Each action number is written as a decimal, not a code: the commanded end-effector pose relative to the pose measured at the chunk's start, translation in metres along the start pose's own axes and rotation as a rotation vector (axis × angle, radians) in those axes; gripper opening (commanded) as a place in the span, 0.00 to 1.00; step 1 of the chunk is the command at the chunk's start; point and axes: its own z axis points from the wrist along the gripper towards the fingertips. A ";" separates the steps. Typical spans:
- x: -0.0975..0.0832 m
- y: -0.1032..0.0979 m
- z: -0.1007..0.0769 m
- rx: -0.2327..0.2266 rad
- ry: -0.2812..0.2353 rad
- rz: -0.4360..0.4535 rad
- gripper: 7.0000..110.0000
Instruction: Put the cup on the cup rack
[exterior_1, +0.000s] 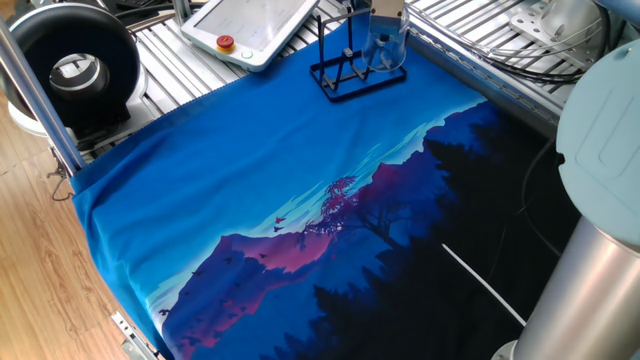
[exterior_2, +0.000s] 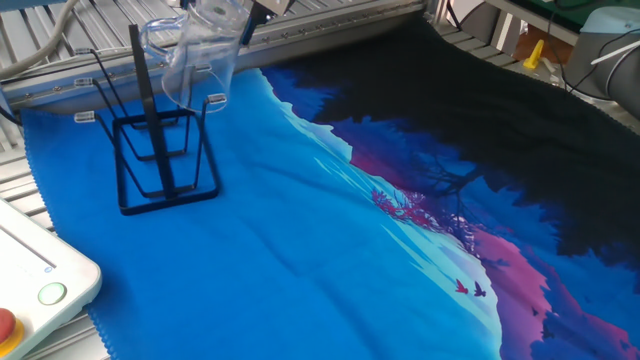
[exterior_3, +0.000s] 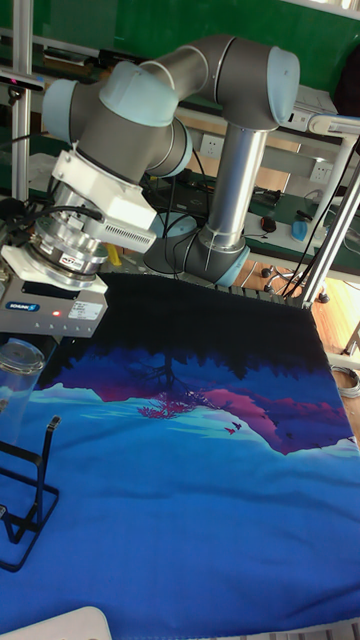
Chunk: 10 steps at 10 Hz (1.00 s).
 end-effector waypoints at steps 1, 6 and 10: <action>-0.002 0.015 -0.004 -0.059 -0.011 -0.006 0.15; 0.007 0.022 -0.004 -0.088 0.024 -0.023 0.36; 0.011 0.029 -0.005 -0.117 0.035 -0.055 0.36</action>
